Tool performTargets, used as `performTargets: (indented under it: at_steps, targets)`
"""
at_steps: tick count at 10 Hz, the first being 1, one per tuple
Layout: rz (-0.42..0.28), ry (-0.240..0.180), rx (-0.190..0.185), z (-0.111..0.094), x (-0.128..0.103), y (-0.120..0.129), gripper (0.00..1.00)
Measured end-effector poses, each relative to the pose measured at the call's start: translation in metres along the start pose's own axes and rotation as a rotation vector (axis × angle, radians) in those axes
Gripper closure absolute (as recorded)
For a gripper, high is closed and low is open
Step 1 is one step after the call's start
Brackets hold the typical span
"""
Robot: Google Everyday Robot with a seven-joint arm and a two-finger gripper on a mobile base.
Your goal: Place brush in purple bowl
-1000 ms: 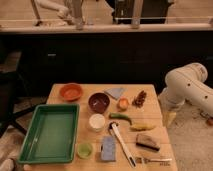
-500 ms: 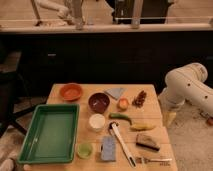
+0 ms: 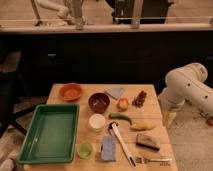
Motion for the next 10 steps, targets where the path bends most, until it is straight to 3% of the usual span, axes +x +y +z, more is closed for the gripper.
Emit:
performTargets:
  at_steps: [5,8,10]
  targets:
    - [0.015,-0.009,0.006,0.001,0.001,0.000,0.20]
    - [0.200,-0.022,0.038,0.004,-0.003,0.004,0.20]
    - [0.258,-0.019,0.054,0.006,-0.009,0.007,0.20]
